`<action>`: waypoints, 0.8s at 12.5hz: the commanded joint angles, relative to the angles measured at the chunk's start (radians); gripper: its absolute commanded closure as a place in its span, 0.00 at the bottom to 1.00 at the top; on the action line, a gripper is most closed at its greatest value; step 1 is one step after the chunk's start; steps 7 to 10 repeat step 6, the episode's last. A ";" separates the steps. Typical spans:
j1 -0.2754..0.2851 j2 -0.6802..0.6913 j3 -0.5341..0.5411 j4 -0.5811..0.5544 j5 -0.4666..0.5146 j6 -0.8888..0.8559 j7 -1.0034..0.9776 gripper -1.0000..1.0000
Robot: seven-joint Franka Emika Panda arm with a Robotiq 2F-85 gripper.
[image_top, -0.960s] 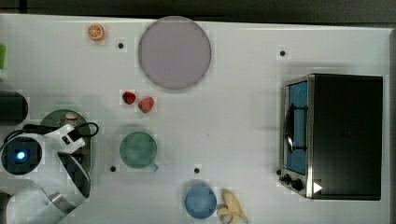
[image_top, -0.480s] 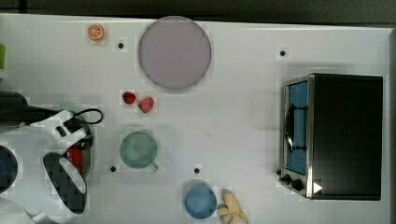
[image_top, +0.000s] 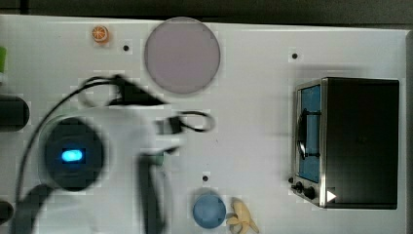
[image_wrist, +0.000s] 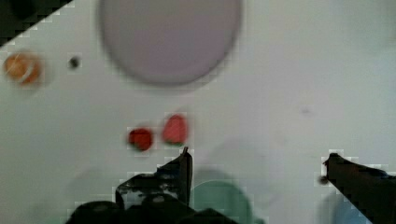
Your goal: Pick Ketchup from the table and place it in strainer.
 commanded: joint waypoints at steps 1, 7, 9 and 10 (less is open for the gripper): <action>-0.044 -0.055 -0.100 0.081 0.003 -0.142 -0.032 0.00; -0.045 -0.076 -0.221 0.148 0.062 -0.320 -0.113 0.00; -0.045 -0.076 -0.221 0.148 0.062 -0.320 -0.113 0.00; -0.045 -0.076 -0.221 0.148 0.062 -0.320 -0.113 0.00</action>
